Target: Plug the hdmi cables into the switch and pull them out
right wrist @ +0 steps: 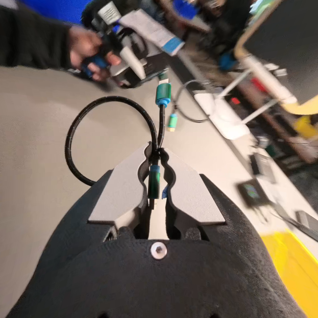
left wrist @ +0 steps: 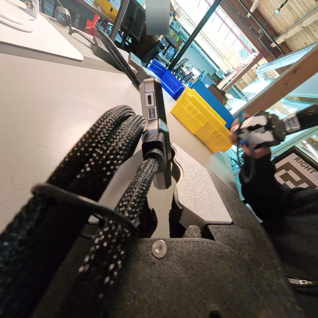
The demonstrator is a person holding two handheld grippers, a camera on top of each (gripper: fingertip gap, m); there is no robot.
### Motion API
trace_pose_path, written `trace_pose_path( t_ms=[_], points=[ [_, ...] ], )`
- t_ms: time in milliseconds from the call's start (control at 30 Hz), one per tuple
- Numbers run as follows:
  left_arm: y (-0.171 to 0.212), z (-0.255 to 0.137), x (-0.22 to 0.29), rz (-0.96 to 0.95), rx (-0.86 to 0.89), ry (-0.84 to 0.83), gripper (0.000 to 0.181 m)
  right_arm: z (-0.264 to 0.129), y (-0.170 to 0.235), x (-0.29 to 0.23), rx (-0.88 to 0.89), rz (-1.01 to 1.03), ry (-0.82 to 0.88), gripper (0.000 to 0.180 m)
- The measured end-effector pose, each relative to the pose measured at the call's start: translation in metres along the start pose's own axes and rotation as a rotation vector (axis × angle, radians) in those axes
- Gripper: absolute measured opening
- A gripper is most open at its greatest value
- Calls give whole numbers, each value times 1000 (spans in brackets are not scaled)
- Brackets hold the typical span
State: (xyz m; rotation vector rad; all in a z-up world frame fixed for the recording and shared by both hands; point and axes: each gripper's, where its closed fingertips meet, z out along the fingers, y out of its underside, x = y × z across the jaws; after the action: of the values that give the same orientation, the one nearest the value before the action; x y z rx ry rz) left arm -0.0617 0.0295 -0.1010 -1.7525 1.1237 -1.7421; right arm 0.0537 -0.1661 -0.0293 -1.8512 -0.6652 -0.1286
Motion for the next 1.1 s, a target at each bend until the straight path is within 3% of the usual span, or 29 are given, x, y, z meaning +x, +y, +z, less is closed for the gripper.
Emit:
trace_pose_path(
  t_ms=[133,267,400,500,533,667,767,867,1100],
  points=[
    [1,1,-1,2,-4,-9,20,-118,23,92,-31,54,344,11],
    [1,2,-2,3,-4,-21,20,-207,106,155,-80,234,612,10],
    [1,2,-3,6,1,-33,20,-221,191,149,-237,338,621,12],
    [0,2,-3,5,7,-40,20,-219,232,140,-422,318,617,17],
    [0,1,-3,5,9,-41,20,-221,234,140,-447,298,631,25],
    [-1,1,-3,11,14,-44,20,-232,204,151,-381,276,693,30],
    [0,2,-2,30,10,-52,19,-221,165,146,-310,232,664,30],
    [1,5,2,86,0,-66,21,-180,121,127,-240,156,578,30],
    [9,14,18,186,-35,-40,24,-19,25,45,-8,-34,240,29]
  ],
)
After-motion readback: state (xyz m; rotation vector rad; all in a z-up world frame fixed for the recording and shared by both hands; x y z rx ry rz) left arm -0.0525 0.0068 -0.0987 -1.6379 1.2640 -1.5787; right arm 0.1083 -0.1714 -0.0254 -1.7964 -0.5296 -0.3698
